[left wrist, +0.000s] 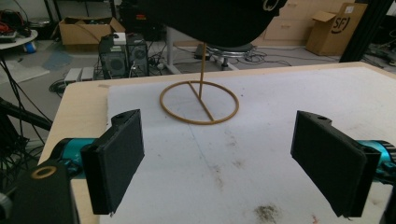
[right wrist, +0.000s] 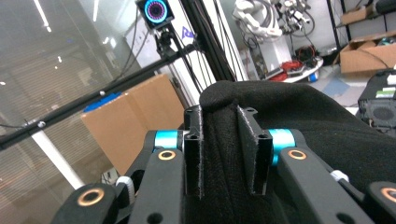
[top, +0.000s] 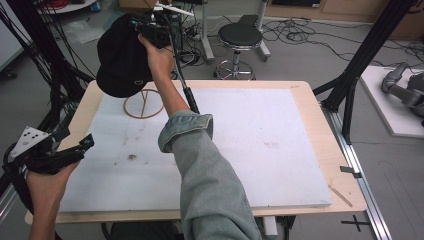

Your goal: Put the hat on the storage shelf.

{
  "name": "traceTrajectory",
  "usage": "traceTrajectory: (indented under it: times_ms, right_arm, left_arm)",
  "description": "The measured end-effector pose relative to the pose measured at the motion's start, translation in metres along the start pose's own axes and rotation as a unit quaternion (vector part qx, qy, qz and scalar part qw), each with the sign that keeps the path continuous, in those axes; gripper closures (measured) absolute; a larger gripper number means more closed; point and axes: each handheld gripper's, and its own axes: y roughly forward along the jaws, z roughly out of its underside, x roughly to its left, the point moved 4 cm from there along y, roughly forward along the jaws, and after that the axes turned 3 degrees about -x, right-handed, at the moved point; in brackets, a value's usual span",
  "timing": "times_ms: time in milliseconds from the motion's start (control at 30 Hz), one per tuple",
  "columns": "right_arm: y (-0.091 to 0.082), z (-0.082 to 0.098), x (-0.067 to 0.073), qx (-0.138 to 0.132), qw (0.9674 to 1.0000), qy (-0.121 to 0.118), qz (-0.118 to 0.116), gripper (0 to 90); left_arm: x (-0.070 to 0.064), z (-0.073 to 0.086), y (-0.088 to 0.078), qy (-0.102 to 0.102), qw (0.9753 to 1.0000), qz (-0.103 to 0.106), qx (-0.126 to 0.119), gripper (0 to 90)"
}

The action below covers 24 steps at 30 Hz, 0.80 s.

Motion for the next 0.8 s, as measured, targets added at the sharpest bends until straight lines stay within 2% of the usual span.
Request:
traceTrajectory:
  times_ms: [33,200,367,600,800]
  right_arm:
    - [0.004,0.005,-0.001,0.009,1.0,0.0,0.003,74.5]
    - [0.011,0.016,-0.009,0.019,0.9996,0.02,0.006,74.5]
    - [0.015,0.023,-0.016,0.029,0.999,0.028,0.018,74.3]
    - [0.021,0.033,-0.023,0.045,0.9981,0.026,0.035,73.8]
    - [0.022,0.039,-0.031,0.056,0.9968,0.039,0.042,71.1]
  left_arm:
    - [0.0,0.0,0.0,0.0,1.0,0.0,0.0,17.4]
    - [0.001,0.0,-0.002,-0.001,1.0,0.0,0.0,17.4]
    - [0.001,0.001,-0.002,0.0,1.0,0.0,0.001,17.4]
    - [0.0,0.002,-0.002,0.001,1.0,0.001,0.002,17.4]
    - [0.0,0.002,-0.001,0.001,1.0,0.002,0.004,17.4]
